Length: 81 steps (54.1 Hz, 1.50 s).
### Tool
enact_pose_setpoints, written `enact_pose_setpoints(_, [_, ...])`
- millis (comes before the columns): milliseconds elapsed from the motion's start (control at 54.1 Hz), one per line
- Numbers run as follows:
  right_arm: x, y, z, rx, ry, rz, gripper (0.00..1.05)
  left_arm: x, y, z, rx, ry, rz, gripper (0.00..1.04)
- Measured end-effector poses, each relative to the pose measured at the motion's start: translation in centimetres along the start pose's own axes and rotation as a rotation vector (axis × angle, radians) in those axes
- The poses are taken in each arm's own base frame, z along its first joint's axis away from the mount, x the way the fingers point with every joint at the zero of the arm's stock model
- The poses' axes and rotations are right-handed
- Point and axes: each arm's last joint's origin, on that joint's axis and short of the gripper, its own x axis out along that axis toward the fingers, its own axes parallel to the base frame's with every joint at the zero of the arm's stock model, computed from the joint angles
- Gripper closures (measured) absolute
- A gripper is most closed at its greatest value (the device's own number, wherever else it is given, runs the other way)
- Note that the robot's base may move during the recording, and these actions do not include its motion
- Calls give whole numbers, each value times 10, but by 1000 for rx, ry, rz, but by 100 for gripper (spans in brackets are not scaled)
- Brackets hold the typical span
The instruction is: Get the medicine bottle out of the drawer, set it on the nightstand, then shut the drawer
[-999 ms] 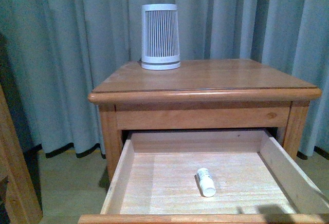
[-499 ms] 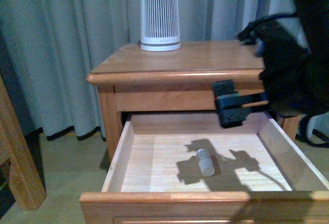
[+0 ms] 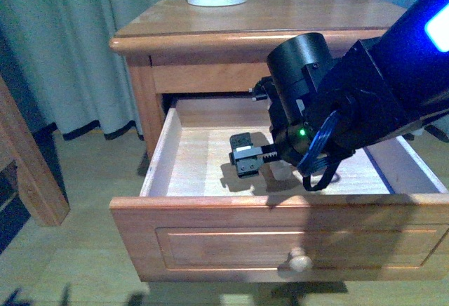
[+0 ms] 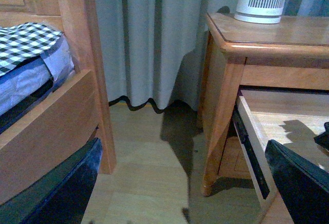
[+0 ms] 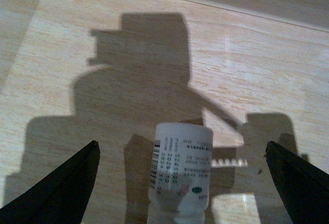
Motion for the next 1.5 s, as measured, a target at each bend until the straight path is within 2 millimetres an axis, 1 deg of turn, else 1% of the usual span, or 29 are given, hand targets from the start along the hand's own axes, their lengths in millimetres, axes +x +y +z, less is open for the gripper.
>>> enact_pose_setpoints(111, [7, 1, 0, 11, 5, -6, 8, 0, 0, 0, 0, 0, 0, 7])
enact_pose_setpoints(129, [10, 1, -1, 15, 12, -12, 14, 0, 0, 0, 0, 0, 0, 7])
enact_pose_setpoints(148, [11, 1, -1, 16, 14, -14, 16, 0, 0, 0, 0, 0, 0, 7])
enact_pose_setpoints(185, [13, 2, -3, 20, 23, -17, 22, 0, 0, 0, 0, 0, 0, 7])
enact_pose_setpoints(370, [13, 4, -4, 34, 21, -15, 48, 0, 0, 0, 0, 0, 0, 7])
enact_pose_setpoints(481, [13, 5, -8, 40, 19, -9, 63, 0, 0, 0, 0, 0, 0, 7])
enact_pose_setpoints(555, [10, 4, -10, 54, 11, -4, 73, 0, 0, 0, 0, 0, 0, 7])
enact_pose_setpoints(721, [-8, 0, -16, 81, 10, 11, 75, 0, 0, 0, 0, 0, 0, 7])
enact_pose_setpoints(795, [-29, -3, -12, 107, -8, 30, 76, 0, 0, 0, 0, 0, 0, 7])
enact_pose_setpoints(814, [-39, -5, -8, 117, -23, 38, 76, 0, 0, 0, 0, 0, 0, 7])
enact_pose_setpoints(906, [-67, -8, 8, 138, -65, 63, 76, 0, 0, 0, 0, 0, 0, 7])
enact_pose_setpoints(943, [-84, -10, 20, 148, -102, 81, 76, 0, 0, 0, 0, 0, 0, 7])
enact_pose_setpoints(999, [-100, -12, 34, 157, -143, 91, 76, 0, 0, 0, 0, 0, 0, 7])
enact_pose_setpoints(1017, [-107, -13, 43, 161, -166, 95, 76, 0, 0, 0, 0, 0, 0, 7])
enact_pose_setpoints(1036, [-111, -14, 46, 163, -176, 97, 76, 0, 0, 0, 0, 0, 0, 7])
enact_pose_setpoints(1073, [-124, -17, 63, 173, -220, 103, 76, 0, 0, 0, 0, 0, 0, 7])
enact_pose_setpoints(1091, [-127, -18, 67, 175, -230, 104, 76, 0, 0, 0, 0, 0, 0, 7])
enact_pose_setpoints(1128, [-136, -22, 84, 185, -272, 104, 76, 0, 0, 0, 0, 0, 0, 7])
enact_pose_setpoints(1147, [-138, -23, 89, 187, -281, 103, 76, 0, 0, 0, 0, 0, 0, 7])
enact_pose_setpoints(1184, [-144, -27, 105, 191, -314, 93, 76, 0, 0, 0, 0, 0, 0, 7])
enact_pose_setpoints(1258, [-148, -37, 132, 195, -360, 48, 76, 0, 0, 0, 0, 0, 0, 7])
enact_pose_setpoints(1313, [-146, -41, 145, 199, -370, 22, 76, 0, 0, 0, 0, 0, 0, 7])
enact_pose_setpoints(1350, [-142, -44, 155, 205, -371, 2, 76, 0, 0, 0, 0, 0, 0, 7])
enact_pose_setpoints(1406, [-136, -47, 164, 211, -366, -21, 76, 0, 0, 0, 0, 0, 0, 7])
enact_pose_setpoints(1498, [-119, -50, 179, 218, -352, -66, 76, 0, 0, 0, 0, 0, 0, 7])
